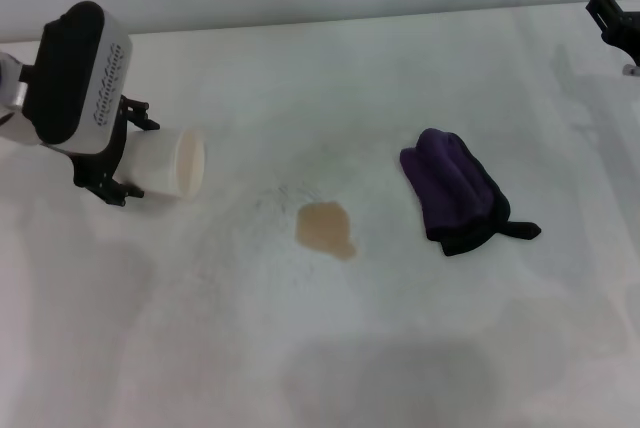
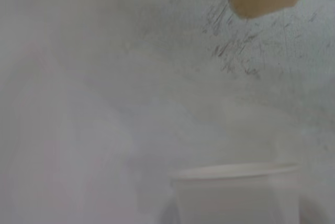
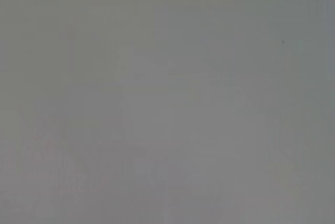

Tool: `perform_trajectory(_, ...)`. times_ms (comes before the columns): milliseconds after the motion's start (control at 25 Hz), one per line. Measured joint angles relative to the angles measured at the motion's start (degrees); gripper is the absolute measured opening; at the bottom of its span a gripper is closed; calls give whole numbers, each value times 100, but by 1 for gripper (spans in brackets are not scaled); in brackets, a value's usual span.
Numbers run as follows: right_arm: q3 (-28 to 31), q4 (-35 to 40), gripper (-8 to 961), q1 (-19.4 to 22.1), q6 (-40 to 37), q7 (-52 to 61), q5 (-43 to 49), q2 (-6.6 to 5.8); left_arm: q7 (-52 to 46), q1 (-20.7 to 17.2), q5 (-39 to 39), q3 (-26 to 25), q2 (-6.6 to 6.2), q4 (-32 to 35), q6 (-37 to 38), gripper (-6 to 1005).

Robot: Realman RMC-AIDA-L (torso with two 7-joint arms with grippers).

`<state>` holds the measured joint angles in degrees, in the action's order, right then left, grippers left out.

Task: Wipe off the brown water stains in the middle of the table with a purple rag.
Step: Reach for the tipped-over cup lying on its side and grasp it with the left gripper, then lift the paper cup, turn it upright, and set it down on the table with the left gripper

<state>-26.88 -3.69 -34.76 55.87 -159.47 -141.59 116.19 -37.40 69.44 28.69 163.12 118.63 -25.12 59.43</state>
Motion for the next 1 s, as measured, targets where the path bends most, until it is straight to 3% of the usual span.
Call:
perform_trajectory(280, -19, 0, 841, -5, -1, 7, 0, 0, -31, -61, -108, 0, 12, 73, -95, 887)
perform_trajectory(640, -37, -45, 841, 42, 13, 13, 0, 0, -60, -183, -993, -3, 13, -19, -96, 769)
perform_trajectory(800, -45, -44, 841, 43, 24, 13, 2, 0, -156, -440, -2224, -9, 6, -162, -69, 738)
perform_trajectory(920, -46, -44, 841, 41, 36, 13, 7, 0, -148, -803, -3572, -9, -2, -186, -48, 727)
perform_trajectory(960, -57, -44, 841, 40, 58, 13, 13, 0, -139, -1106, -4572, -8, -1, -113, -31, 725)
perform_trajectory(1000, -63, -43, 841, 41, 75, 12, 21, 0, -139, -1106, -4572, -8, -1, -113, -31, 723)
